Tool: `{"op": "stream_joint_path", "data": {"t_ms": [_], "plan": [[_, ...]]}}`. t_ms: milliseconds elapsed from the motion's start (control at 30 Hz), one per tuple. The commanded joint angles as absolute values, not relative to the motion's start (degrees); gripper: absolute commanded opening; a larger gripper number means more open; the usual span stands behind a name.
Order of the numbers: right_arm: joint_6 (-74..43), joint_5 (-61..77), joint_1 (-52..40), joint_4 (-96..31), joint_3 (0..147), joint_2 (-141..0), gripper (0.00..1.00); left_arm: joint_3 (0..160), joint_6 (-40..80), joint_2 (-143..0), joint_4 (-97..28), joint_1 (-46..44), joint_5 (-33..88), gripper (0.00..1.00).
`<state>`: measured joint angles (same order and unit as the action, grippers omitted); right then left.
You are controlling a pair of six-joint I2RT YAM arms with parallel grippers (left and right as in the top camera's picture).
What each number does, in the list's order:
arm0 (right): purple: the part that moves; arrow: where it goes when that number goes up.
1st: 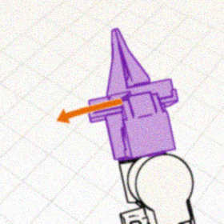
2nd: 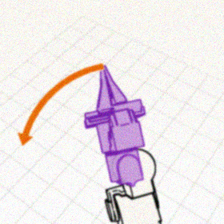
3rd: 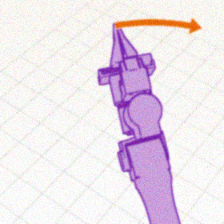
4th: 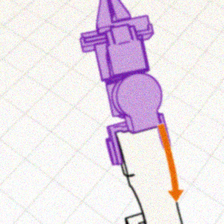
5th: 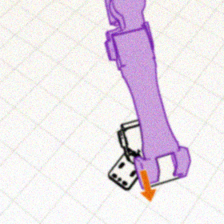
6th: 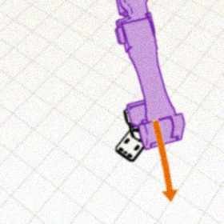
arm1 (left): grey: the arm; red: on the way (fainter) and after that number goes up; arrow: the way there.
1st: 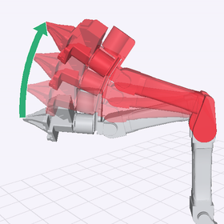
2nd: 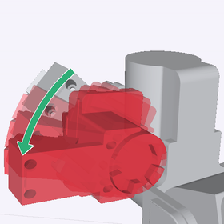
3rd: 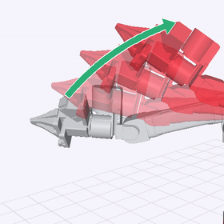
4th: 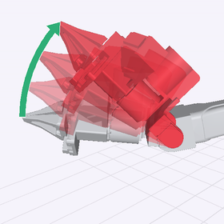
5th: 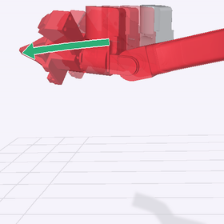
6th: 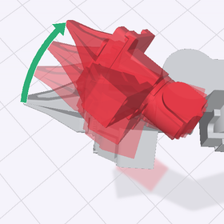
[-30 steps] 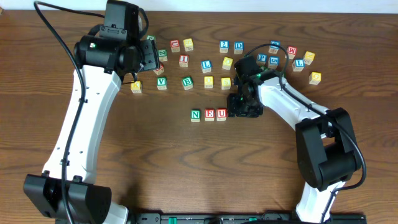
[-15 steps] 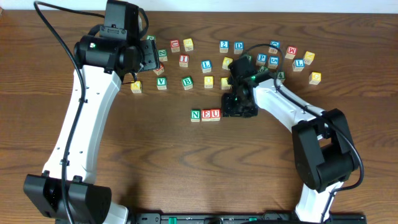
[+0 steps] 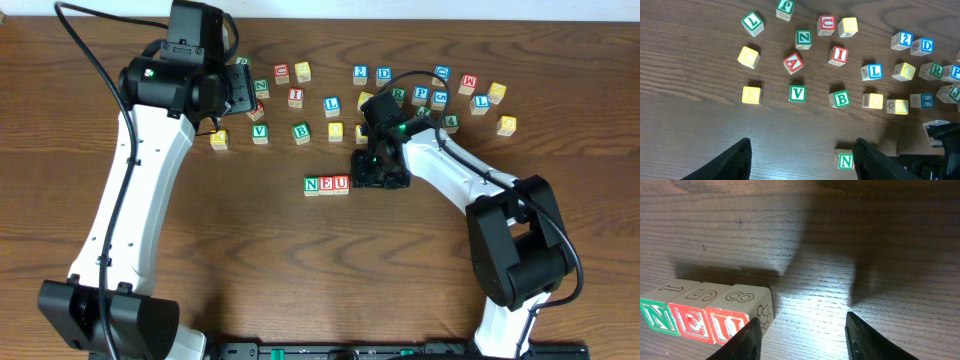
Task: Spell out NEURIPS
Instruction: 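Push the red U leftward with the right gripper to close the gap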
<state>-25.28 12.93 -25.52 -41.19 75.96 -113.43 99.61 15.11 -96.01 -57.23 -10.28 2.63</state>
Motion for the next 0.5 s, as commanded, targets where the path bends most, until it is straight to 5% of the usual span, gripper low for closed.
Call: {"op": "stream_joint_path", "data": {"t_ms": [0, 467], "plan": [[-26.17, 13.28, -25.93, -41.08, 76.18, -113.58, 0.49, 99.20, 14.61, -95.48, -57.58, -10.04, 2.28, 0.64], [-26.30, 13.21, -24.71, -42.09, 77.52, -113.47, 0.66, 99.20, 14.61, -95.48, -57.58, -10.04, 2.31, 0.64]]}}
